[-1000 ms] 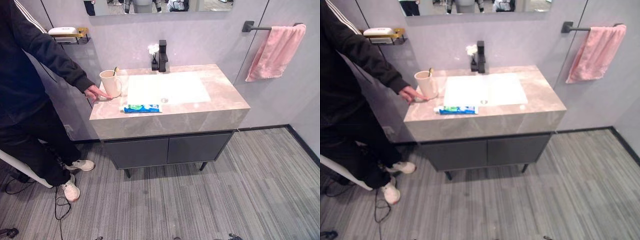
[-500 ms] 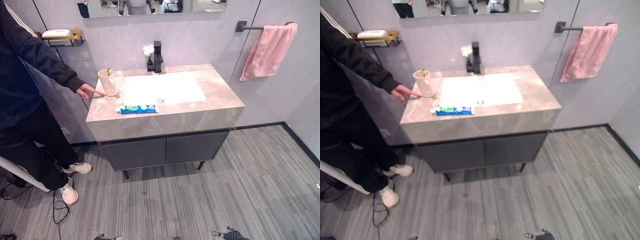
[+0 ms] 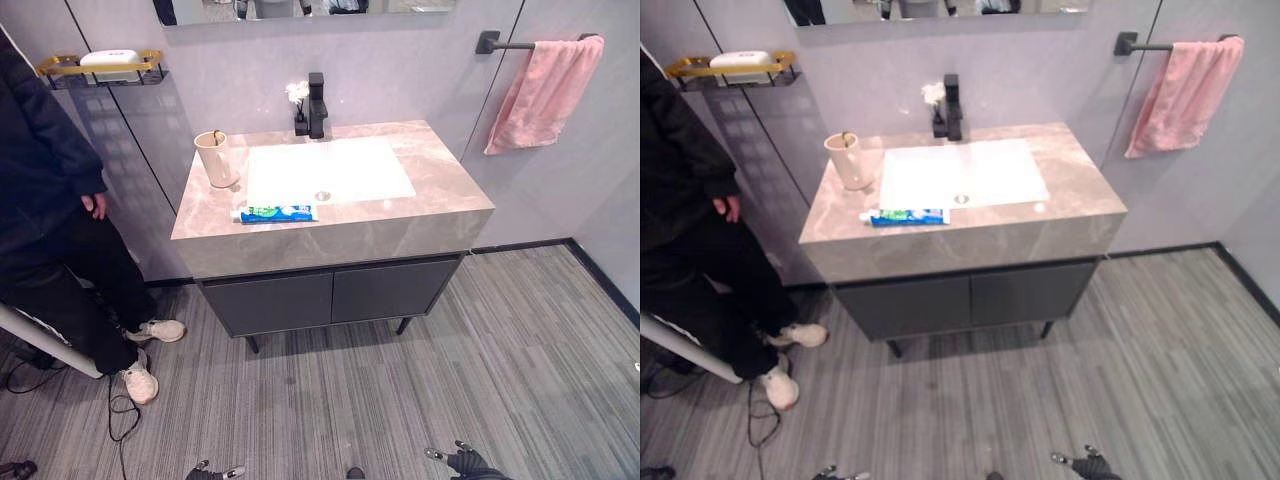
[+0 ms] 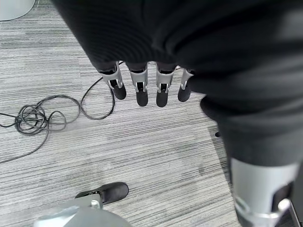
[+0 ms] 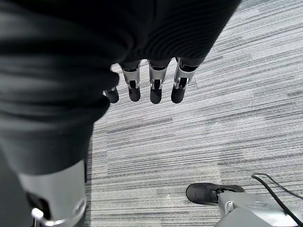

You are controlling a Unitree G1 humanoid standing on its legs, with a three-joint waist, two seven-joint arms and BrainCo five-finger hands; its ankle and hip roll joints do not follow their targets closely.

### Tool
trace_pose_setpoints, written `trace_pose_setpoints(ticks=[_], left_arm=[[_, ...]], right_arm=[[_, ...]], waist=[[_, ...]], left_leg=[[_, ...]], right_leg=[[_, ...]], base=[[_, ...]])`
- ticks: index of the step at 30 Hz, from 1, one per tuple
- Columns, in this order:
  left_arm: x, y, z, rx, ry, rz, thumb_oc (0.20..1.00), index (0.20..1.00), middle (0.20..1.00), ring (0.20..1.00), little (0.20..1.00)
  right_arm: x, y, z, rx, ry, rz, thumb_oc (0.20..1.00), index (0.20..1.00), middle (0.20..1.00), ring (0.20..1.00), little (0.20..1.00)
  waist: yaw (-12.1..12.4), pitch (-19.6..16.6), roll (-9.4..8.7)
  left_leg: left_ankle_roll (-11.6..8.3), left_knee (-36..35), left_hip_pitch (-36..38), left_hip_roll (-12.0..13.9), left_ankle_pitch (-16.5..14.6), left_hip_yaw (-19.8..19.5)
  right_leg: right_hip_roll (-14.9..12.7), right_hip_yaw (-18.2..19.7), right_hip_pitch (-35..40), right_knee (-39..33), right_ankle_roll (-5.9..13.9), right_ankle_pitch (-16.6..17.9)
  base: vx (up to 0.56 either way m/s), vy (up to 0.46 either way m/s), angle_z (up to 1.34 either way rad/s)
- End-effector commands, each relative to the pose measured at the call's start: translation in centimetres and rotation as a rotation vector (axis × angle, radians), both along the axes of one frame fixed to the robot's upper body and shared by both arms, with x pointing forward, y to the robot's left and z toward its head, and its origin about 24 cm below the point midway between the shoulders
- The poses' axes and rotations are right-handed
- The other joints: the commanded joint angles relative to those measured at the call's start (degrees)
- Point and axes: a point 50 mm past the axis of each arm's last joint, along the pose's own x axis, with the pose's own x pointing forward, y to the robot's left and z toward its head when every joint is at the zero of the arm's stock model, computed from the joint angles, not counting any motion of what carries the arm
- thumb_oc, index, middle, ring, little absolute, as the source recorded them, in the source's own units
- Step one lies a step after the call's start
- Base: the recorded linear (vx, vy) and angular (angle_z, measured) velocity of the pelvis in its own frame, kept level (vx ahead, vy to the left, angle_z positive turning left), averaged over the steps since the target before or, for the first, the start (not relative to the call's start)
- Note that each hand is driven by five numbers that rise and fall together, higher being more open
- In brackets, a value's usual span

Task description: Put brush and paste in cup on sink, flatten towel.

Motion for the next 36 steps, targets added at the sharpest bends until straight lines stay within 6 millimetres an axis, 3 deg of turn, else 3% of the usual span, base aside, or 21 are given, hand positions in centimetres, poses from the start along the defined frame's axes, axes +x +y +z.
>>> trace_pose_setpoints(ticks=[1,7,10,12,21,23,24,30,36], left_arm=[[1.4,0.6,0.4,0.04,-0.028,-0.027,1.0,1.0,1.0,1.0,1.0],[2.5,1.0,0.8,0.063,-0.067,-0.052,1.0,1.0,1.0,1.0,1.0],[4.7,1.2,1.7,0.068,-0.171,-0.073,1.0,1.0,1.0,1.0,1.0],[5.0,1.3,1.9,0.071,-0.186,-0.072,1.0,1.0,1.0,1.0,1.0],[6.9,1.6,3.1,0.077,-0.294,-0.066,1.0,1.0,1.0,1.0,1.0],[6.9,1.5,3.1,0.077,-0.292,-0.077,1.0,1.0,1.0,1.0,1.0],[6.9,1.4,2.9,0.08,-0.28,-0.08,1.0,1.0,1.0,1.0,1.0],[6.7,0.9,2.6,0.064,-0.258,-0.081,1.0,1.0,1.0,1.0,1.0],[6.8,0.5,2.5,0.056,-0.257,-0.079,1.0,1.0,1.0,1.0,1.0]], right_arm=[[1.8,0.2,0.4,-0.002,-0.056,-0.02,1.0,1.0,1.0,1.0,1.0],[3.0,0.1,0.8,-0.012,-0.089,-0.025,1.0,1.0,1.0,1.0,1.0],[4.7,0.3,1.6,-0.006,-0.171,-0.024,1.0,1.0,1.0,1.0,1.0],[5.1,0.4,1.7,-0.006,-0.187,-0.018,1.0,1.0,1.0,1.0,1.0],[7.1,0.6,2.9,-0.022,-0.27,0.036,1.0,1.0,1.0,1.0,1.0],[7.3,0.2,3.2,-0.031,-0.289,0.028,1.0,1.0,1.0,1.0,1.0],[7.3,-0.1,3.2,-0.045,-0.286,0.021,1.0,1.0,1.0,1.0,1.0],[7.1,-0.4,3.2,-0.073,-0.27,0.038,1.0,1.0,1.0,1.0,1.0],[7.0,-0.8,3.3,-0.089,-0.26,0.073,1.0,1.0,1.0,1.0,1.0]], waist=[[-0.19,-0.26,-1.13],[-0.35,0.84,-1.0],[-0.54,2.34,-0.88],[-0.57,2.73,-0.88],[-1.03,6.53,-0.26],[-1.64,6.45,-0.48],[-1.83,6.39,-0.48],[-3.67,7.11,-0.92],[-4.02,6.41,-0.76]], left_leg=[[1.49,4.23,-4.82,-3.05,-1.63,1.52],[2.14,4.66,-6.04,-3.64,-1.62,1.44],[2.85,5.63,-6.82,-4.35,-1.96,1.45],[3.02,5.88,-6.98,-4.51,-2.07,1.44],[4.65,7.06,-5.19,-5.78,-3.31,1.66],[4.89,7.21,-4.57,-6.8,-4.08,1.22],[4.67,6.91,-4.13,-7.17,-4.62,1.85],[3.77,7.65,-1.52,-8.09,-6.96,0.31],[3.63,8.95,-0.72,-8.44,-9.06,-1.23]], right_leg=[[-3.51,1.54,-4.04,5.8,6.66,-3.0],[-4.15,1.68,-6.45,9.04,7.36,-3.48],[-4.61,1.67,-8.63,12.97,7.9,-4.29],[-4.73,1.67,-9.23,14.1,8.03,-4.47],[-5.97,-0.76,-16.55,29.09,7.8,-3.35],[-3.91,-0.4,-18.3,26.01,7.04,-3.73],[-5.59,-3.02,-20.13,20.86,7.37,-1.1],[-6.06,-1.46,-22.54,12.73,9.29,4.95],[-5.08,-1.65,-22.16,15.15,8.15,3.33]], base=[[-0.02,0.072,0.0],[-0.02,0.083,0.01],[-0.03,0.118,-0.02],[-0.03,0.088,-0.01],[0.0,0.111,-0.04],[0.16,0.064,-0.02],[0.15,0.03,0.04],[0.19,-0.041,0.06],[0.16,-0.087,0.32]])
